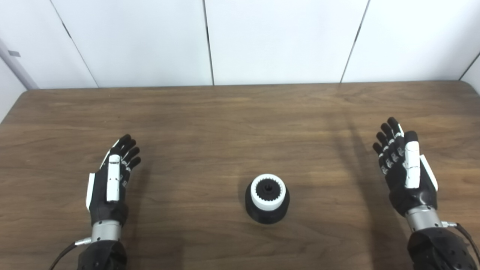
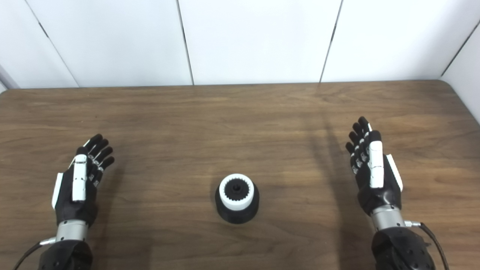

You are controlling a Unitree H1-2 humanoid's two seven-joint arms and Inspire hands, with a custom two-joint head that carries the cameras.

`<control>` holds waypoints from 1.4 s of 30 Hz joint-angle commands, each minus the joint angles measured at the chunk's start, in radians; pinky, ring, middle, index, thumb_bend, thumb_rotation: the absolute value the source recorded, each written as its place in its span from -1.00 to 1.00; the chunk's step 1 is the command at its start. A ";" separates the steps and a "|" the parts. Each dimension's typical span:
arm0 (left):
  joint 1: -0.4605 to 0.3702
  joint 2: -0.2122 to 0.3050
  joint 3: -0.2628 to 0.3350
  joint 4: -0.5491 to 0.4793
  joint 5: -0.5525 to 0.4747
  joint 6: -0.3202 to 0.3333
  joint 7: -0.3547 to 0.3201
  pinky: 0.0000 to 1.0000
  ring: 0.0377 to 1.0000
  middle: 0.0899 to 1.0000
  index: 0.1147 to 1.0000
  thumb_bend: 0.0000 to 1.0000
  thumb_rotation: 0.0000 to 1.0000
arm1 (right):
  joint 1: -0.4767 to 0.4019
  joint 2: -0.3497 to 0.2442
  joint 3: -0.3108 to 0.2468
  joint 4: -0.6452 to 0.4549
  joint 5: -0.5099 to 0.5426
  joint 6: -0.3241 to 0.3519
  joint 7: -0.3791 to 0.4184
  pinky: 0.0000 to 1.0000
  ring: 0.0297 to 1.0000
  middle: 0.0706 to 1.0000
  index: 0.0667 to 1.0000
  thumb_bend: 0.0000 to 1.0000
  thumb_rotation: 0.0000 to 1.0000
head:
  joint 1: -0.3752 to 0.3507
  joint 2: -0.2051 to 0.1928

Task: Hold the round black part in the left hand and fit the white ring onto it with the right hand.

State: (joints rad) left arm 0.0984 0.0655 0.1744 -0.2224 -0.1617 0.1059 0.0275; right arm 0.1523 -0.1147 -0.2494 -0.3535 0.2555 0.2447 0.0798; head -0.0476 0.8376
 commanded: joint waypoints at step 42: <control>-0.019 0.076 -0.031 0.023 -0.138 -0.075 -0.183 1.00 1.00 1.00 1.00 0.25 1.00 | 0.021 -0.024 -0.003 -0.037 0.023 -0.005 0.005 1.00 1.00 1.00 1.00 0.10 1.00 | 0.006 0.006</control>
State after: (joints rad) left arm 0.1020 0.1385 0.1385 -0.1851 -0.2778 0.0627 -0.1412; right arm 0.1522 -0.1158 -0.2514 -0.3536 0.2702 0.2513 0.0794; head -0.0399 0.8422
